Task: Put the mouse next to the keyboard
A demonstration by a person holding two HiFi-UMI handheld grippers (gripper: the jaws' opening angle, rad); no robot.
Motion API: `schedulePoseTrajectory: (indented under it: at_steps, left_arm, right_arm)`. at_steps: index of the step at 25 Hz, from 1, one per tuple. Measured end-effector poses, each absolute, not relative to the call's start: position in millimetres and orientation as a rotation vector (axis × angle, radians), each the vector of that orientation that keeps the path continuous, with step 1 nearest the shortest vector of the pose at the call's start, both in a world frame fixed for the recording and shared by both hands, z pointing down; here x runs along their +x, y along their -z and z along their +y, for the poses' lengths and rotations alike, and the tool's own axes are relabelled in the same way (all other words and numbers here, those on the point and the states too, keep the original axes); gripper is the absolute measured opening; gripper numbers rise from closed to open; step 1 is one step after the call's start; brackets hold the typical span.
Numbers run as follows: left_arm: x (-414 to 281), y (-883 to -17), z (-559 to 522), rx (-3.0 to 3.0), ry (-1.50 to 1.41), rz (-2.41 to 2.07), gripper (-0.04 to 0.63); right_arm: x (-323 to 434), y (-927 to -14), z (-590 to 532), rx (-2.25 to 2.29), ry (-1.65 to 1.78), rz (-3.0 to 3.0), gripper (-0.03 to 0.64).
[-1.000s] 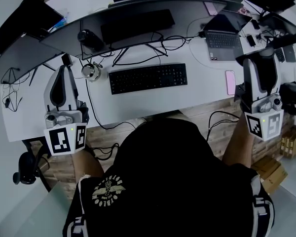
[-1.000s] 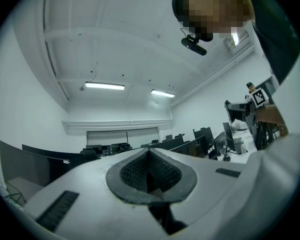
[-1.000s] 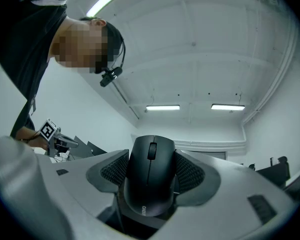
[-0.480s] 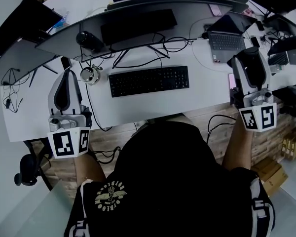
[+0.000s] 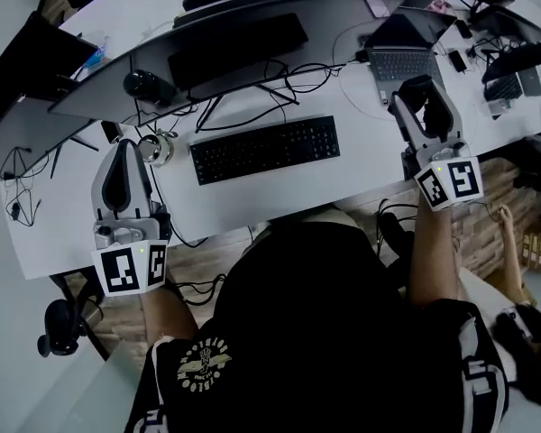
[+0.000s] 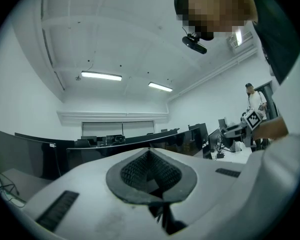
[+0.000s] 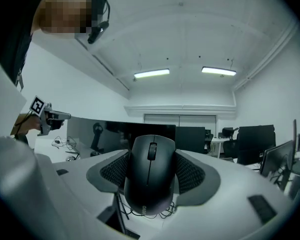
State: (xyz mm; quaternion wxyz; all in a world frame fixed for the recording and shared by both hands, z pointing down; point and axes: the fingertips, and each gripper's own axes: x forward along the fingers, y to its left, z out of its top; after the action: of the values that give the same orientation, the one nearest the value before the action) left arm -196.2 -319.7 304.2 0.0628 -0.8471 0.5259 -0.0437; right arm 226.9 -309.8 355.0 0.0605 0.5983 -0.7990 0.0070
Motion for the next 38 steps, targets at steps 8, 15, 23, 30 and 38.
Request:
schedulePoseTrajectory:
  at_steps: [8, 15, 23, 30, 38]
  left_arm:
    - [-199.1, -303.0, -318.4, -2.555, 0.140, 1.610, 0.002]
    - [-204.1, -304.7, -312.9, -2.538, 0.145, 1.637, 0.002]
    - [-215.7, -299.1, -304.3, -2.489, 0.118, 1.697, 0.002]
    - [-214.6, -303.3, -302.2, -2.484, 0.135, 1.720, 0.002]
    - [-213.0, -299.9, -302.1, -2.466, 0.136, 1.733, 0.002]
  right_arm:
    - [230.6, -407.1, -315.5, 1.784, -0.161, -2.400, 0.288]
    - [230.0, -445.2, -318.8, 1.730, -0.249, -2.368, 0.288]
    - [237.1, -473.6, -324.2, 1.697, -0.298, -2.332, 0.288]
    - [243.3, -506.6, -325.3, 1.673, -0.376, -2.292, 0.288]
    - [254.2, -547.6, -323.8, 1.654, -0.472, -2.239, 0.288]
